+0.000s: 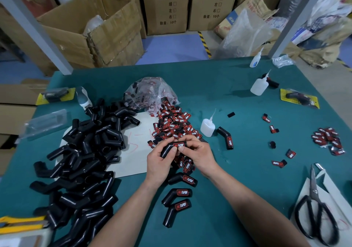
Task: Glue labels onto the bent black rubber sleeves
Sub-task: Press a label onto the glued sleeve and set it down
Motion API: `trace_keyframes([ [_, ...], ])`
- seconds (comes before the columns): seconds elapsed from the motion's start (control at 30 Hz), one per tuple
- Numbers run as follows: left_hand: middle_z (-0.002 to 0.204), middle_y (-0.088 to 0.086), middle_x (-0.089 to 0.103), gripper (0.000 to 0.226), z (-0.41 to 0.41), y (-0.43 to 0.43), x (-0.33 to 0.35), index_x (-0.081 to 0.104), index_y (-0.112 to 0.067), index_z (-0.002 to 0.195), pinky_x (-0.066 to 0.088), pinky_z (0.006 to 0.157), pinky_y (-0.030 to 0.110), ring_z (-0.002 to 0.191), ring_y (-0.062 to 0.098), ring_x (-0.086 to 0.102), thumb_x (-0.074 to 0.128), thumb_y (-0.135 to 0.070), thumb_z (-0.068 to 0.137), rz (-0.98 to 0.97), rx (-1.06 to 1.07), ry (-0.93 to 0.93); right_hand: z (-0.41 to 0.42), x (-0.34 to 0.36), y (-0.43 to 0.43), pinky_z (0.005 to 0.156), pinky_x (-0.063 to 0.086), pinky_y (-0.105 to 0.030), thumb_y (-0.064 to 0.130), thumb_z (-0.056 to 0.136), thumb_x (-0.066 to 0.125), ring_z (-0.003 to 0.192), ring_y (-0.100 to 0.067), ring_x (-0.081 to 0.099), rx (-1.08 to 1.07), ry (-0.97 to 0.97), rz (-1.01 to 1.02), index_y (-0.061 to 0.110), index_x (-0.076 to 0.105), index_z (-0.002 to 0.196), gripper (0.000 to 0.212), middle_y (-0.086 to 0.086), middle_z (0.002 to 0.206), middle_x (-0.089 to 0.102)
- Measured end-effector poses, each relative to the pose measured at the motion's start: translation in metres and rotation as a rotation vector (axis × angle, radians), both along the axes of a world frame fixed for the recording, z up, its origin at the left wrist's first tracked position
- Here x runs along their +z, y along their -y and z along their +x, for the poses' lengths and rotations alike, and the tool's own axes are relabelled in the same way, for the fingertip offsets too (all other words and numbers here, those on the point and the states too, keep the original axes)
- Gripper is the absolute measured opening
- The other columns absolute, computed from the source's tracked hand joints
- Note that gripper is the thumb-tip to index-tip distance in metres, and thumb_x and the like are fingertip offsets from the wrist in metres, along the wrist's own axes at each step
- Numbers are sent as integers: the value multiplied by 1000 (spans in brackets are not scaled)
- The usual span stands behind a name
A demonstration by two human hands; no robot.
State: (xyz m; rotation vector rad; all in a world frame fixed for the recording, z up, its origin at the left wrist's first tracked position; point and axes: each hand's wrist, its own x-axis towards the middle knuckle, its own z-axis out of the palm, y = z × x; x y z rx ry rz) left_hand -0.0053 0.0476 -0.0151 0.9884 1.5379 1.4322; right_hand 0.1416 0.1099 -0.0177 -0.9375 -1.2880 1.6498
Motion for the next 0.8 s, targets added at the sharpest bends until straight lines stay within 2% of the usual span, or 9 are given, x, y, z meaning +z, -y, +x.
trace_keyframes([
  [0.23, 122, -15, 74, 40, 0, 0, -1, 71, -37, 117, 52, 107, 32, 118, 6, 67, 70, -3, 96, 19, -20, -27, -1, -2, 2, 94, 52, -24, 27, 82, 80, 111, -14, 66, 24, 8, 10, 14, 82, 87, 14, 7, 112, 67],
  [0.33, 125, -14, 72, 33, 0, 2, -1, 71, -34, 120, 50, 109, 33, 122, 10, 65, 69, -13, 94, 53, -37, -32, -1, -2, 2, 93, 52, -24, 26, 82, 79, 110, -15, 66, 8, 6, 6, 12, 81, 86, 15, 7, 112, 67],
  [0.5, 129, -5, 69, 35, 1, 4, -1, 67, -29, 127, 46, 112, 37, 128, 22, 62, 59, -26, 92, 146, -75, -91, -2, -1, 2, 93, 54, -29, 24, 78, 83, 109, -17, 67, -7, -14, -9, 10, 80, 90, 18, 5, 112, 68],
  [0.63, 131, -14, 68, 42, 4, 4, -3, 64, -36, 128, 44, 111, 27, 128, 11, 61, 59, -10, 95, 149, -94, -168, -1, 0, 2, 91, 53, -28, 19, 78, 83, 106, -16, 66, -1, -30, -39, 9, 80, 92, 18, 3, 112, 67],
  [0.8, 132, -11, 65, 44, 4, 3, -2, 63, -33, 127, 42, 110, 18, 126, 1, 59, 59, -5, 93, 162, -100, -214, 1, 3, 2, 88, 53, -25, 13, 79, 82, 102, -14, 66, 13, -55, -45, 11, 81, 89, 10, 3, 111, 67],
])
